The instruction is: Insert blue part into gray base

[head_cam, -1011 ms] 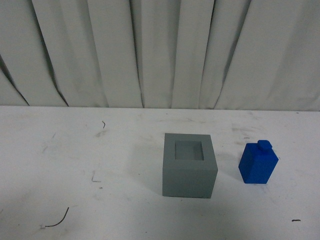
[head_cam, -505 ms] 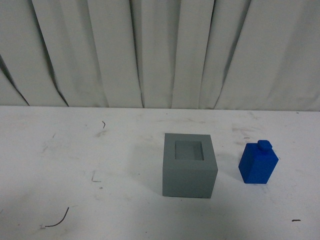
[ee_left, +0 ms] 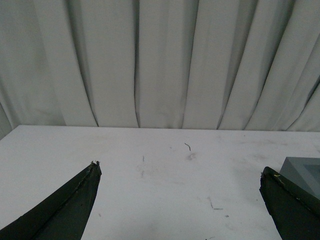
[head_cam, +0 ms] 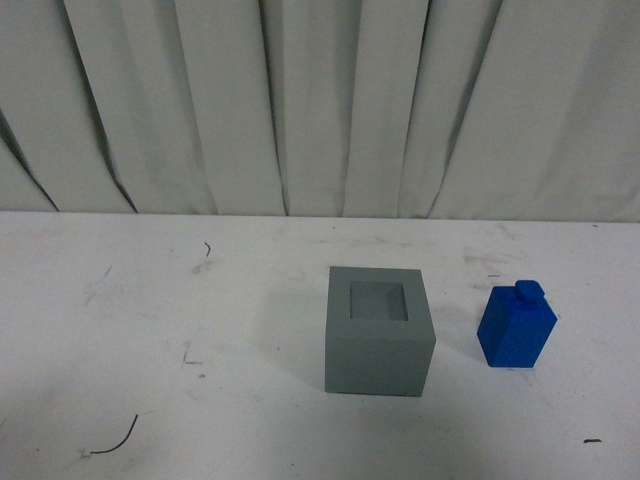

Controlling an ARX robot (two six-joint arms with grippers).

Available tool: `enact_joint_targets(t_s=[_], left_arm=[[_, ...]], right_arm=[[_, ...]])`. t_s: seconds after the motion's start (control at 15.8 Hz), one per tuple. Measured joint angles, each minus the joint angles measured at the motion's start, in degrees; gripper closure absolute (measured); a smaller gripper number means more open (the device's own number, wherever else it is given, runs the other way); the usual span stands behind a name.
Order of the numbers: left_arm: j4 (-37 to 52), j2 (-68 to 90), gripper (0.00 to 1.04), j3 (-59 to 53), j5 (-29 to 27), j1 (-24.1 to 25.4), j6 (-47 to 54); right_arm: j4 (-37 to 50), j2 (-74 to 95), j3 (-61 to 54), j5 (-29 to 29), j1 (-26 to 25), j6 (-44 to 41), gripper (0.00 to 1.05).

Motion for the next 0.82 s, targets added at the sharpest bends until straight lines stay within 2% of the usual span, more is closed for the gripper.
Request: enact_joint_targets(t_s=[0.63, 0.69, 0.76, 0.82], left_arm=[[0.0, 0.0, 0.07, 0.0, 0.0, 0.0, 0.0], [0.0, 0.0, 0.07, 0.0, 0.0, 0.0, 0.0], [0.0, 0.0, 0.07, 0.0, 0.02, 0.0, 0.0], [0.0, 0.0, 0.07, 0.0, 0.0, 0.0, 0.0]], right_arm=[[0.0, 0.0, 0.0, 0.0, 0.0, 0.0, 0.06], [1.16, 0.5, 0.0, -0.37, -0.37, -0.02, 0.06], [7.72, 5.2, 0.15, -4.0, -3.67, -0.02, 0.06], [9.42, 6.95, 0.22, -4.72, -4.74, -0.07, 0.06]])
